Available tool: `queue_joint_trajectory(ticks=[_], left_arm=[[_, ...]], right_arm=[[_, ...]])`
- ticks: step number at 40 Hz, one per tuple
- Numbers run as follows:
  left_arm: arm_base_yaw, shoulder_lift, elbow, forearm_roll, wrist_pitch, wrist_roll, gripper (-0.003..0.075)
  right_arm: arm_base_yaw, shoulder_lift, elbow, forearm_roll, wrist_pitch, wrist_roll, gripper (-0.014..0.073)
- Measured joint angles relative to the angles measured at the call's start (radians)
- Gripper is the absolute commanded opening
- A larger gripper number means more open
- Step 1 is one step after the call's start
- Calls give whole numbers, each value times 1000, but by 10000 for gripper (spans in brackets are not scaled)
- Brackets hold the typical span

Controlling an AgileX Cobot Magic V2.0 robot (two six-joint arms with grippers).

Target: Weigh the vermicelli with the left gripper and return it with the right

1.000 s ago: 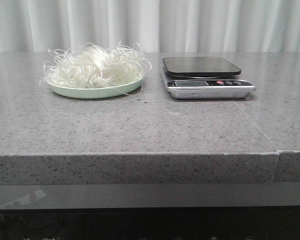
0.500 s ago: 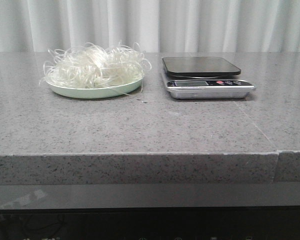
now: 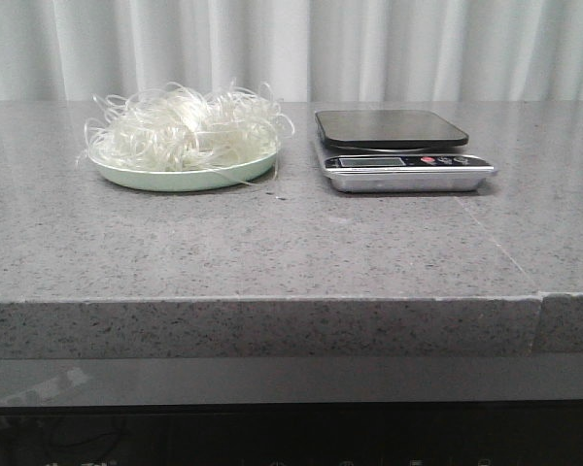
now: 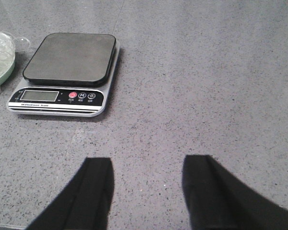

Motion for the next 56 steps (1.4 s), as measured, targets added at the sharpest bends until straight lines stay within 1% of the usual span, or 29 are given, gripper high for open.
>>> queue_joint_trajectory(ticks=[4,8,12,17,22,33,41,46,56], left_arm=[[0,3,0,-9,0,0,476],[0,24,0,-48,-20,15,475],[-3,68,-2,-137,-46,103,475],[-39,153,-16,-259,-72,240,475],[-104,271,-63,-301,-97,295,475],[-261,548,-211,-312,-138,306,473],[-342,736,-330,-315,-192,306,473],[-360,851,-413,-315,-204,306,473],[-363,1048,-551,-317,-210,310,473]], right_arm=[[0,0,0,0,2,0,498],[0,0,0,0,2,0,498],[0,0,0,0,0,0,498],[0,0,0,0,0,0,498],[0,0,0,0,8,0,498],[0,0,0,0,8,0,498],[0,0,0,0,8,0,498],[0,0,0,0,8,0,498],[0,0,0,0,8,0,498]])
